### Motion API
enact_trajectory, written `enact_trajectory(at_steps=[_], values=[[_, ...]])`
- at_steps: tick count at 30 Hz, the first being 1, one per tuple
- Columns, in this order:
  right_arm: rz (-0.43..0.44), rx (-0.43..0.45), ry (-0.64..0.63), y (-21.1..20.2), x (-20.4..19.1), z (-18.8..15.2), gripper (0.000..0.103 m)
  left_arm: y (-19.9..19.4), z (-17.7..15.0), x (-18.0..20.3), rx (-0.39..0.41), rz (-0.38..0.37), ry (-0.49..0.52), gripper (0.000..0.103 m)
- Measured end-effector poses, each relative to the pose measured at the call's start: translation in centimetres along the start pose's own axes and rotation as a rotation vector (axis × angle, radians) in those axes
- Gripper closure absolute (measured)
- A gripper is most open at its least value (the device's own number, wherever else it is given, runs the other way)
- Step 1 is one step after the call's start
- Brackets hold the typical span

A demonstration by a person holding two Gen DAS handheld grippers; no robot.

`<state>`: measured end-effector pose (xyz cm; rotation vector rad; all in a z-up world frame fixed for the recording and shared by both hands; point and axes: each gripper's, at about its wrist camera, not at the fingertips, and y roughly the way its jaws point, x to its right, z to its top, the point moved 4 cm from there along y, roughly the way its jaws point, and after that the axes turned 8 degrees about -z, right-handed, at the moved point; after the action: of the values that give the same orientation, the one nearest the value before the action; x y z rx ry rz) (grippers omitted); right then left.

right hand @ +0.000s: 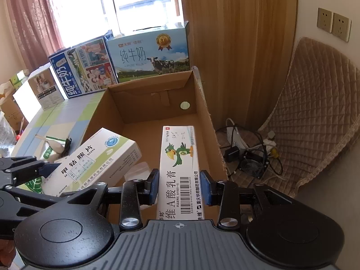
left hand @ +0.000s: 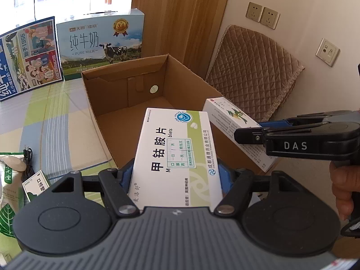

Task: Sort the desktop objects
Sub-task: 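Open the left tool over the box while the right tool releases the cream box inside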

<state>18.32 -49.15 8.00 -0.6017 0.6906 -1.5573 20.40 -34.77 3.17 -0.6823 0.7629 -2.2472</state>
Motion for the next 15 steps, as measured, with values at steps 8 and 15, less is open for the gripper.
enact_trajectory(at_steps=[8,15], values=[[0.002,-0.004,0.000,0.2,0.0,0.0,0.068,0.6,0.0,0.2,-0.017,0.006,0.027,0.035],[0.009,-0.008,0.000,0.5,-0.3,-0.1,0.068,-0.4,-0.2,-0.5,-0.001,0.028,0.029,0.035]])
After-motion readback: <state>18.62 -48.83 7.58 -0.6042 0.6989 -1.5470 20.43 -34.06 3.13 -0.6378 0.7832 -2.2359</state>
